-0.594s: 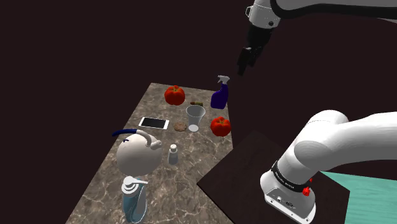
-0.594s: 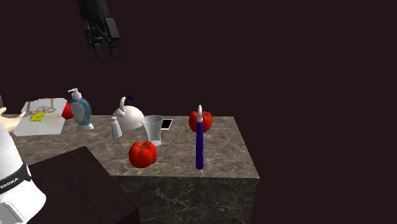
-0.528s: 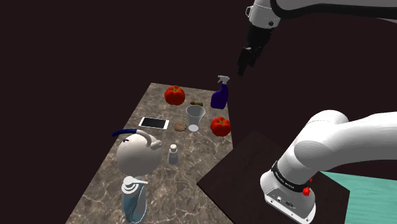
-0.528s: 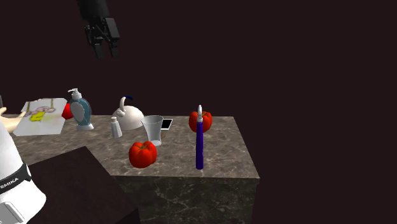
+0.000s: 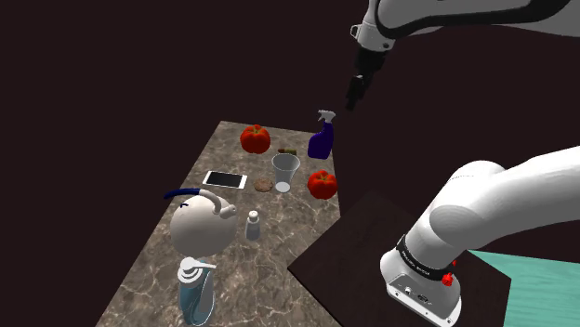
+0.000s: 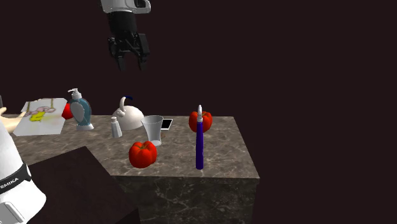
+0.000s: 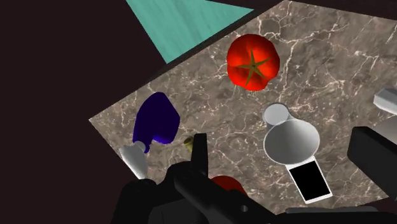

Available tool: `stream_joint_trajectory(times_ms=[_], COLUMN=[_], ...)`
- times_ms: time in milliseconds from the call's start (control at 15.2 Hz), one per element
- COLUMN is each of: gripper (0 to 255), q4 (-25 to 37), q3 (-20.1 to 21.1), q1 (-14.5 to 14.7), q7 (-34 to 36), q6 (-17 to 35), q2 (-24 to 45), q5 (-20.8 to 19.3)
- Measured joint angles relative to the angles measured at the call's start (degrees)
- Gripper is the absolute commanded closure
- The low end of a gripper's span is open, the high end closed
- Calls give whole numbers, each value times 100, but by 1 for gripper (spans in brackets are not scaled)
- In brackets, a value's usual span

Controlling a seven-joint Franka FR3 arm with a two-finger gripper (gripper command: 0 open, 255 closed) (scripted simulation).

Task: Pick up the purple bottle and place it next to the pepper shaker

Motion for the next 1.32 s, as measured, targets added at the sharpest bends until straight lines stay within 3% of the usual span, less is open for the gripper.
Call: stream_joint_trajectory(times_ms=[594,924,1188,1320], gripper=[0,0,0,0], q4=[816,1641,2424,2516], q3=[-1055,-1471,-1608,-1611], q1=[136,176,72,23], q7=[-1845,-2989,-3879,-4081], q6=[911,1156,1185,1282], q2=[1886,3141,4168,4409], q5=[101,556,1041,1158])
